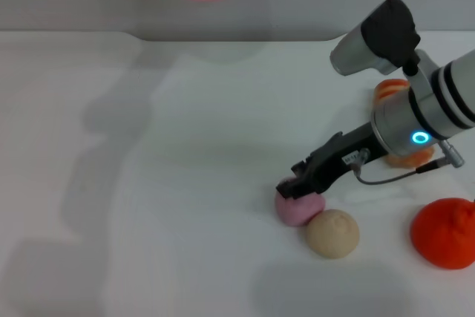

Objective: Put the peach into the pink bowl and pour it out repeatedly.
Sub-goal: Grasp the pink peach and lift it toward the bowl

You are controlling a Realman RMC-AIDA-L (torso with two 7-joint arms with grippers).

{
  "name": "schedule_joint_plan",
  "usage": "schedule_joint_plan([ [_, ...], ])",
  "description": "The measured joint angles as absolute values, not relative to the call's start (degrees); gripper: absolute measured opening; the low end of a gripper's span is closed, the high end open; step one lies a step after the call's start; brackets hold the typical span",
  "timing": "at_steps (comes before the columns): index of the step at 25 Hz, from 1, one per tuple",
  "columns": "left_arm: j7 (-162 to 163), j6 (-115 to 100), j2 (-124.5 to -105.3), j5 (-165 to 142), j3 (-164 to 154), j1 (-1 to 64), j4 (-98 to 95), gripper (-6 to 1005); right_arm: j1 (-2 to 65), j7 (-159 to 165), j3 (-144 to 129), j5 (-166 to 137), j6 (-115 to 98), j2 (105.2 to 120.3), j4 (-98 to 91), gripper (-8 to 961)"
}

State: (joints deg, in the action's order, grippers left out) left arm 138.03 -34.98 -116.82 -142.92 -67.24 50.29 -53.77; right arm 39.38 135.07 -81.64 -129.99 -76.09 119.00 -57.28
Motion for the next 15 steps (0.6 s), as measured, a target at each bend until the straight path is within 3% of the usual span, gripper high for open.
schedule_joint_plan([
  [15,137.46,-35.68,-117.39,-142.91,-67.61,49.74,-54.12,46,39.94,137.63,-82.63,-132.75,-74.47,119.03,-53.15,471],
])
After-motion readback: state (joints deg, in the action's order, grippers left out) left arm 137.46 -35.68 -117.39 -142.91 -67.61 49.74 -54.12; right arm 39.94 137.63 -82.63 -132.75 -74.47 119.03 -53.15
